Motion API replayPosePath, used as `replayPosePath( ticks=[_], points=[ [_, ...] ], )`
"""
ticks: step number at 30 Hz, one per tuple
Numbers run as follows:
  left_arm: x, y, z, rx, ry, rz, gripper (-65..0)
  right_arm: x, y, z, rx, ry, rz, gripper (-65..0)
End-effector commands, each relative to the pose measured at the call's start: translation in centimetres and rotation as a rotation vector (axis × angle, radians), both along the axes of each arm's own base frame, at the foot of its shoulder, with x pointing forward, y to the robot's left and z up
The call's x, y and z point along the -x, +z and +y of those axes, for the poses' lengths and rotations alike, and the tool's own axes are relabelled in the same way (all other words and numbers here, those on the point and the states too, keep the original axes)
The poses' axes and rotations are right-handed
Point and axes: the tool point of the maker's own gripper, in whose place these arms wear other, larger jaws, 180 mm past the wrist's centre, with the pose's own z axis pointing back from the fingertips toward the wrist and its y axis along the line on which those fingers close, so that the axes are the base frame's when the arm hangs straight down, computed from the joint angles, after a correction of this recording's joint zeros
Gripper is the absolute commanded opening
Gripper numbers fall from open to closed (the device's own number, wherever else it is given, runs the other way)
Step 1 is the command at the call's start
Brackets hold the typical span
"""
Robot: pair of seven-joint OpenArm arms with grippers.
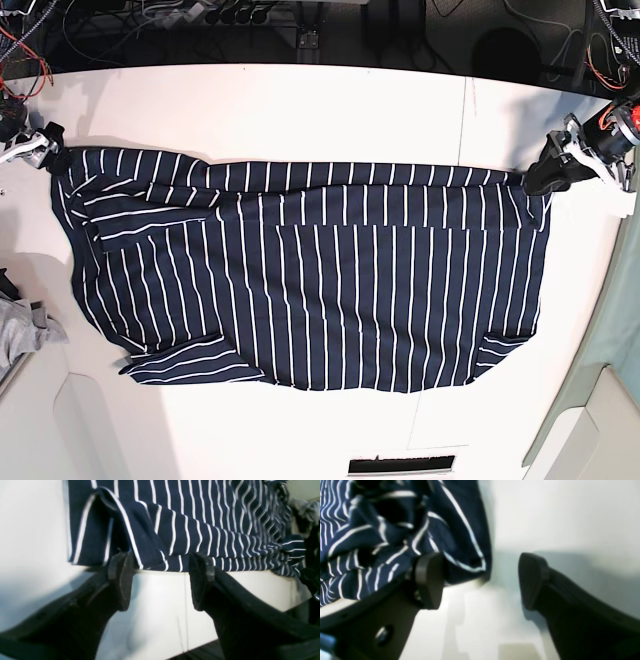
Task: Layout the t-shirt on the table in an organized manner, then fold the t-shirt properly
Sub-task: 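Grasp the folded edge corners again with both grippers and pull outward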
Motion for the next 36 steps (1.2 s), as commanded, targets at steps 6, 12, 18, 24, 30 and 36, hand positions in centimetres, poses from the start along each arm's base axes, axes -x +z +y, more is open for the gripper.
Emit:
replayPosePath(
  ticks=[6,12,18,24,30,36],
  points=[
    [-1.6,1.6,1.6,-0.092,0.015,-0.084,-27.8,-1.2,1.2,-0.4,-0.027,-0.014,-0.072,-20.1],
    [-2.8,1.3,3.5,-0.198,0.064,-0.066,-27.8,-1.0,0.7,0.3,-0.045,-0.018,-0.066,-20.1],
    [-3.1,1.0,5.2,-0.274,0.133,-0.052,-27.8,-0.9,-0.1,1.7,-0.080,-0.026,-0.062,-20.1],
    [-2.9,-0.6,4.5,-0.301,0.101,-0.029,-27.3,-0.8,-0.5,2.6,-0.103,-0.030,-0.063,-20.1],
    [-3.0,-2.2,3.2,-0.272,0.081,-0.005,-27.3,-0.8,-0.7,2.9,-0.110,-0.030,-0.060,-20.1],
    [-2.7,-3.2,2.2,-0.243,0.092,0.004,-27.3,-0.8,-0.7,3.1,-0.116,-0.032,-0.064,-20.1]
  ],
)
